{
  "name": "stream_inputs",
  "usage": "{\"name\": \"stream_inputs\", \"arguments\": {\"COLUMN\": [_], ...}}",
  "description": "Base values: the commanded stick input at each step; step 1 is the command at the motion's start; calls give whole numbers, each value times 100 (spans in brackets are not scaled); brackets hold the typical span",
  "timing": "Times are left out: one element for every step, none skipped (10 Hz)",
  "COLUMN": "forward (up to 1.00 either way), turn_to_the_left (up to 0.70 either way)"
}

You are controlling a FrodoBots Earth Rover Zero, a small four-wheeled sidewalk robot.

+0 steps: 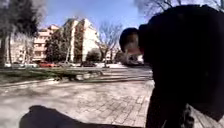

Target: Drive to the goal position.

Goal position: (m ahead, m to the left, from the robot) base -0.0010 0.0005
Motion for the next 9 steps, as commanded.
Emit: {"name": "stream_inputs", "arguments": {"forward": [0,0,0,0,0,0,0,0,0], "turn_to_the_left": [0,0,0,0,5,74,100,100,100]}}
